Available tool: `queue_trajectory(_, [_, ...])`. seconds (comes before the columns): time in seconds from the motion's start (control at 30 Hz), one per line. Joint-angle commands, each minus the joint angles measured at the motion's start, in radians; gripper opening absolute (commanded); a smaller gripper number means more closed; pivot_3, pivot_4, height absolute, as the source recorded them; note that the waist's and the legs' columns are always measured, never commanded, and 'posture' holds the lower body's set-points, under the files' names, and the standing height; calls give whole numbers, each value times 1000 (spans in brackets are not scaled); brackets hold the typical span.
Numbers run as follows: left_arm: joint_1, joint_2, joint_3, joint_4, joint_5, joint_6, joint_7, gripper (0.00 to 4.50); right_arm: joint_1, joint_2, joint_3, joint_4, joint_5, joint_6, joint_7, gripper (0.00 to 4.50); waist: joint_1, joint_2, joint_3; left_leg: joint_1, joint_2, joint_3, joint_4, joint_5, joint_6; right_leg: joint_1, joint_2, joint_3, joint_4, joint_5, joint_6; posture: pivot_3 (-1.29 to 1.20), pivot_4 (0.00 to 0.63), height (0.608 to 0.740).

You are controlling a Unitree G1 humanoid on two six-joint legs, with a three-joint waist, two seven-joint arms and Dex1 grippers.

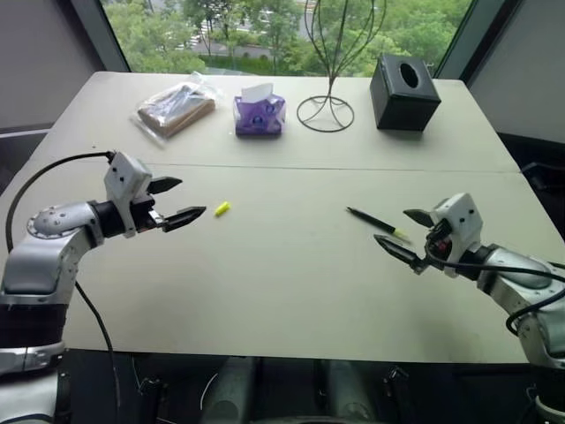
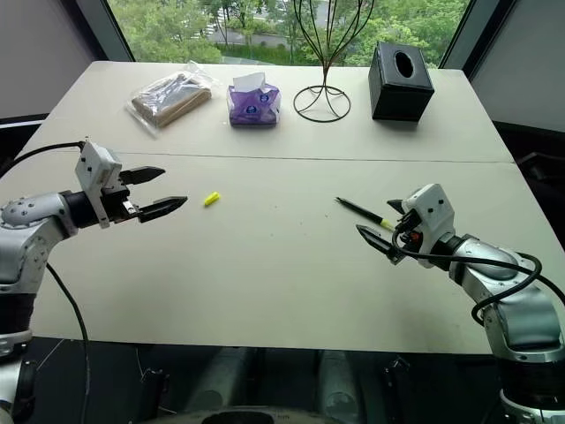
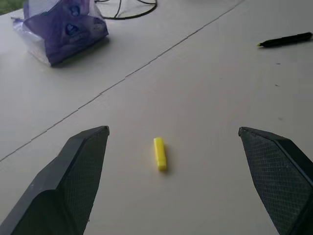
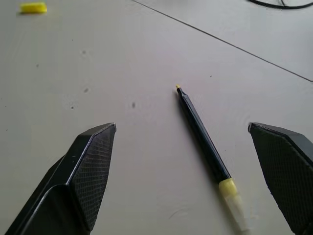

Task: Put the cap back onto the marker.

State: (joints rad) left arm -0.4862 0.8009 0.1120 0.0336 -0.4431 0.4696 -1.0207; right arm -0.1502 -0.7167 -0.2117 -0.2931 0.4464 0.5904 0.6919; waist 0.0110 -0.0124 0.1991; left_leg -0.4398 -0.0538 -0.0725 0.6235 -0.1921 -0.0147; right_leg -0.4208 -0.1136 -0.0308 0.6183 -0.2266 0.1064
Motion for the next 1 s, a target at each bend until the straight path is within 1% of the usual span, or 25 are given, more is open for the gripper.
queue_trajectory(0.03, [-106,8,-54,84,23,-43,-100,4425,-79,20,27,118,-7,-75,58,4500,-2,0,0,0,0,0,0,0,0,0,0,0,0,0,0,0,150,740])
queue_trajectory(0.17, [-222,-16,-105,180,30,-58,-188,4425,-178,48,88,293,-55,-160,108,4500,-8,0,0,0,0,2,0,0,0,-1,2,0,2,2,4,0,150,740])
queue_trajectory(0.37, [-278,-54,-145,240,56,-92,-244,4425,-270,74,151,491,-115,-263,179,4500,-23,0,0,1,0,2,2,0,0,-1,2,1,7,2,5,0,150,740])
queue_trajectory(0.57, [-255,-85,-151,221,65,-90,-252,4425,-335,76,192,634,-172,-348,233,4500,-25,0,0,1,0,2,6,0,0,-2,2,1,12,2,4,0,150,740])
queue_trajectory(0.67, [-237,-92,-149,207,65,-85,-248,4425,-356,83,198,673,-180,-370,251,4500,-26,0,0,1,0,2,7,0,0,-2,2,2,12,2,4,0,150,740])
queue_trajectory(0.77, [-210,-90,-146,183,57,-67,-243,4425,-376,95,208,704,-191,-383,267,4500,-28,0,0,1,0,2,6,0,0,-2,2,2,12,2,4,0,150,740])
queue_trajectory(1.0, [-172,-76,-167,165,97,-95,-245,4425,-429,115,219,792,-230,-425,284,4500,-26,0,0,1,0,2,7,0,0,-2,2,2,13,2,4,0,150,740])
